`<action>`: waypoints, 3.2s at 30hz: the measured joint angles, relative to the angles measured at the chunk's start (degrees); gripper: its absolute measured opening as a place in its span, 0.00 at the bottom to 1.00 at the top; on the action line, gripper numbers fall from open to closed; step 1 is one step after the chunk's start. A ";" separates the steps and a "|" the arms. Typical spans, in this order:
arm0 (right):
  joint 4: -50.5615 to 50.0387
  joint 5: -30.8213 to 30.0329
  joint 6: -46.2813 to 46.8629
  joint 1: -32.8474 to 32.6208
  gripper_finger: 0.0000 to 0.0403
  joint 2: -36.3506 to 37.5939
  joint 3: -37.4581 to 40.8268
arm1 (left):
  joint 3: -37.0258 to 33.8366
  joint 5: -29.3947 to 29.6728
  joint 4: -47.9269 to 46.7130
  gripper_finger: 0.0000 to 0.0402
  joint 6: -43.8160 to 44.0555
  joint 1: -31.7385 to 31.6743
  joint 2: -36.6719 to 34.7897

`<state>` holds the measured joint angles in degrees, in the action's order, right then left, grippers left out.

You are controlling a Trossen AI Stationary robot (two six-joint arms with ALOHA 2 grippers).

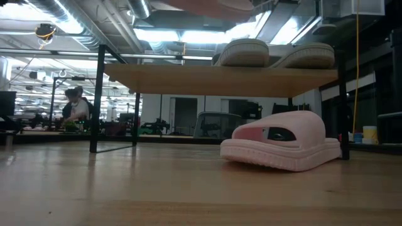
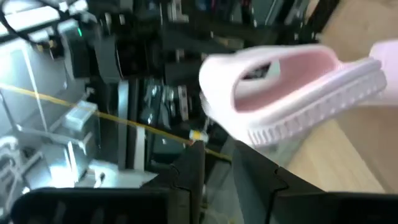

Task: Pick and place slides into the shelf
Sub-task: Put the left pink slide on the shelf

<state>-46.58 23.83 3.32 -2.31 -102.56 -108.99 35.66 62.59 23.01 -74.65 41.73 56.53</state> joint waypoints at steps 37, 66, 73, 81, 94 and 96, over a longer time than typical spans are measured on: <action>2.56 -1.26 5.17 -0.04 0.02 -0.02 0.07 | 11.02 4.11 -3.73 0.20 -16.11 -2.32 16.39; 3.96 0.16 5.41 -0.02 0.02 -0.04 0.07 | 11.02 4.80 -6.11 0.20 -23.16 -4.28 16.15; 4.36 0.32 5.35 -0.07 0.02 -0.04 0.07 | 11.02 4.00 -2.45 0.20 -24.98 -4.30 16.15; 5.08 1.69 5.37 -0.11 0.02 -0.04 0.07 | 11.02 2.03 -0.05 0.20 -25.19 -5.74 16.17; 4.89 1.52 3.68 -0.11 0.02 -0.04 0.07 | 11.02 3.72 1.39 0.02 -23.57 -4.21 16.26; 4.88 1.52 3.68 -0.11 0.02 -0.04 0.07 | 11.02 3.71 1.54 0.03 -23.40 -4.21 16.28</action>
<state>-41.70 25.34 7.01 -2.42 -102.61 -108.92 46.68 66.30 24.56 -98.05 37.52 72.82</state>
